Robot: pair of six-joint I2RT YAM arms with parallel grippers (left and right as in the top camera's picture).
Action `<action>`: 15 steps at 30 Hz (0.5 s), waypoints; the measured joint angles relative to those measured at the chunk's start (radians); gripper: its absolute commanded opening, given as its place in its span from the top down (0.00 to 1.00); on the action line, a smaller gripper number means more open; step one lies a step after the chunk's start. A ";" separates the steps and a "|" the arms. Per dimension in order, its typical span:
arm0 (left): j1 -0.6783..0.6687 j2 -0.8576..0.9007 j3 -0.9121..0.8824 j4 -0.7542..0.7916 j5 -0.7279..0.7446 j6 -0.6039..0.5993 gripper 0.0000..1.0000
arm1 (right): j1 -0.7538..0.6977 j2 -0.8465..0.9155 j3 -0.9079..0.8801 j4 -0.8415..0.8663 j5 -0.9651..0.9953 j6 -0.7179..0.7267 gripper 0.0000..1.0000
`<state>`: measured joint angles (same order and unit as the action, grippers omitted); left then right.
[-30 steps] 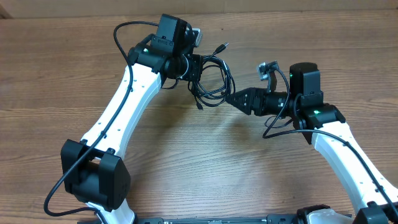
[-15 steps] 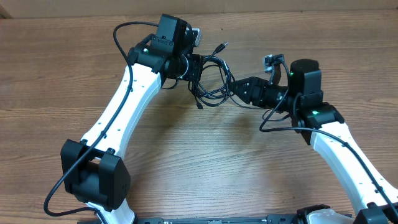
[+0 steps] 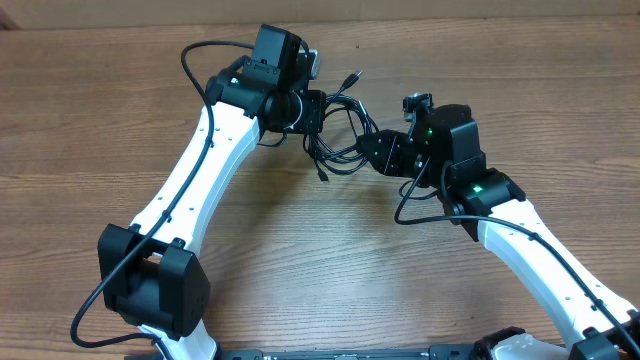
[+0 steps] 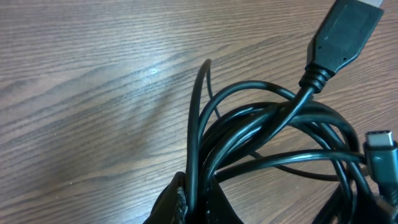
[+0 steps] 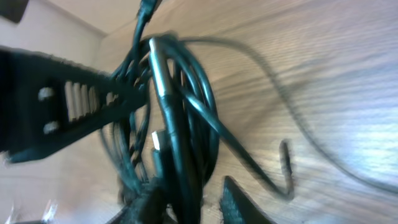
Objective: Untangle cables
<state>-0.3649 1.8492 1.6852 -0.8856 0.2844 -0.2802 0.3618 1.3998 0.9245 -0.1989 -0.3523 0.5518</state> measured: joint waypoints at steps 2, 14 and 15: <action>0.000 0.000 0.000 -0.001 0.003 -0.003 0.96 | 0.001 0.001 0.001 -0.011 0.042 -0.002 0.93; 0.000 0.000 0.000 0.009 -0.050 -0.232 0.96 | 0.002 0.006 0.005 -0.212 0.153 0.026 0.96; -0.001 0.000 0.000 0.014 -0.053 -0.269 0.96 | 0.002 0.008 0.005 -0.213 0.151 0.032 0.96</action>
<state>-0.3660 1.8496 1.6852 -0.8711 0.2314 -0.5495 0.3634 1.4078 0.9295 -0.4118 -0.2008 0.5835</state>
